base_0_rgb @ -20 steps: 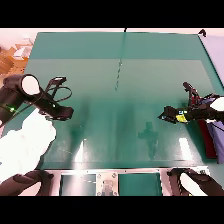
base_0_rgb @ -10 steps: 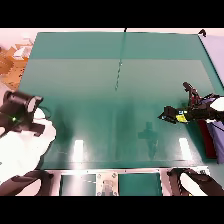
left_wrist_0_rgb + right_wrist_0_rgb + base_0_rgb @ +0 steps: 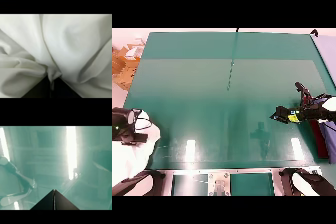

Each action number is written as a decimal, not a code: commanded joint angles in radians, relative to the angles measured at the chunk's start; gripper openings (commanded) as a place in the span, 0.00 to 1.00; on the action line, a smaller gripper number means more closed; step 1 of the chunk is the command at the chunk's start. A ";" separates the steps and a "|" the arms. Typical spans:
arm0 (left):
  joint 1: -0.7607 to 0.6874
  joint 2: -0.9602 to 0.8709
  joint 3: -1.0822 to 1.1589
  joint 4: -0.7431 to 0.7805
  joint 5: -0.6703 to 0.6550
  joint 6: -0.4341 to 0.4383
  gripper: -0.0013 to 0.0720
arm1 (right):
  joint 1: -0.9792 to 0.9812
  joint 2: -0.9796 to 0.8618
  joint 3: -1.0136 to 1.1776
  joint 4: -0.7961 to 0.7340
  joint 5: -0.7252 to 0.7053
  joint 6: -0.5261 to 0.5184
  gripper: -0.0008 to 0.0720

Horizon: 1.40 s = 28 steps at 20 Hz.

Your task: Fold the shirts.

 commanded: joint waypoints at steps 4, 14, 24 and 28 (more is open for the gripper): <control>0.017 0.006 0.370 -0.560 -0.136 0.198 0.05 | 0.000 0.001 -0.001 0.000 0.000 0.000 0.03; -0.531 0.004 0.620 -0.932 0.184 0.235 0.05 | 0.000 0.001 -0.001 0.000 0.000 0.000 0.03; -0.650 -0.211 0.653 -0.924 0.272 0.215 0.97 | 0.000 0.001 -0.001 0.000 0.000 0.000 0.03; -0.447 -0.209 0.709 -0.922 0.026 0.212 0.97 | 0.000 0.000 -0.001 0.000 -0.008 0.000 0.03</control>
